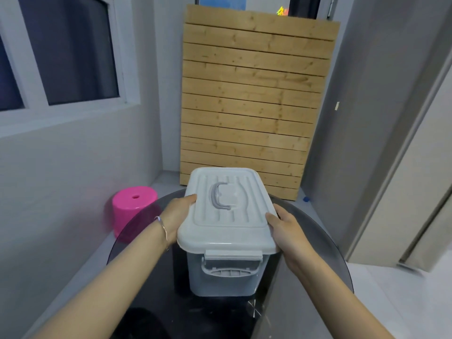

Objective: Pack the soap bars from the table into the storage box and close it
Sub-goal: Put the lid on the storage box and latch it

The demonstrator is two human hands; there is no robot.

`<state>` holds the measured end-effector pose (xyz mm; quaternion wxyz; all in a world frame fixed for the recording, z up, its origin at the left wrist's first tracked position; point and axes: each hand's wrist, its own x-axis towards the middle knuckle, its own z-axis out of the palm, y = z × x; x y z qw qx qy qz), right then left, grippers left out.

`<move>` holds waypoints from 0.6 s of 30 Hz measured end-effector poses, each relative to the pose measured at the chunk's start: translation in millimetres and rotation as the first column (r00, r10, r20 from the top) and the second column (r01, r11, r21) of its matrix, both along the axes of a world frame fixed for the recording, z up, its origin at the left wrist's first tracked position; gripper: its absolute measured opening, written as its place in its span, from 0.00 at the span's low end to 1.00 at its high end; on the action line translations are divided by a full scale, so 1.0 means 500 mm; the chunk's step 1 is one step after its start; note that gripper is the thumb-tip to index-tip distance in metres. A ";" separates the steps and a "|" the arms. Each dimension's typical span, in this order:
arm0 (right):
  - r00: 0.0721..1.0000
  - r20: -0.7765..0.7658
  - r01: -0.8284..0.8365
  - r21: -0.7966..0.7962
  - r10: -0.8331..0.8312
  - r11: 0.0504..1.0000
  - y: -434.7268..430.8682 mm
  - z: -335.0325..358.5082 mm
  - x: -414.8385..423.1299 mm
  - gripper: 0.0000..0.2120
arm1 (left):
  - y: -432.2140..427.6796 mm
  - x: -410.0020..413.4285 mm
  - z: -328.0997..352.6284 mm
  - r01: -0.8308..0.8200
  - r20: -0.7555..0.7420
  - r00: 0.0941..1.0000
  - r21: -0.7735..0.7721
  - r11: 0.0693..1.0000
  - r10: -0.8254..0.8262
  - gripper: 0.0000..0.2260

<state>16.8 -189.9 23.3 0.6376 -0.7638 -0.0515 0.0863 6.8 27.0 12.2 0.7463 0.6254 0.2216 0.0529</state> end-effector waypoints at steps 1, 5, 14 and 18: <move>1.000 0.002 0.000 -0.003 0.000 1.000 -0.004 0.003 0.010 0.11 | -0.009 0.003 0.002 -0.014 0.011 1.000 -0.014 1.000 0.014 0.14; 0.999 -0.026 0.038 0.090 -0.036 0.995 -0.035 0.006 0.058 0.07 | -0.054 0.024 0.004 -0.138 0.022 0.990 -0.036 0.990 0.139 0.15; 0.972 -0.192 0.211 0.486 -0.132 0.848 -0.055 -0.119 -0.004 0.31 | -0.213 0.083 0.026 -0.441 -0.002 0.892 -0.222 0.869 0.452 0.19; 0.942 -0.195 0.333 0.644 -0.273 0.689 -0.038 -0.097 0.004 0.34 | -0.281 0.093 0.030 -0.494 0.001 0.854 -0.310 0.812 0.520 0.17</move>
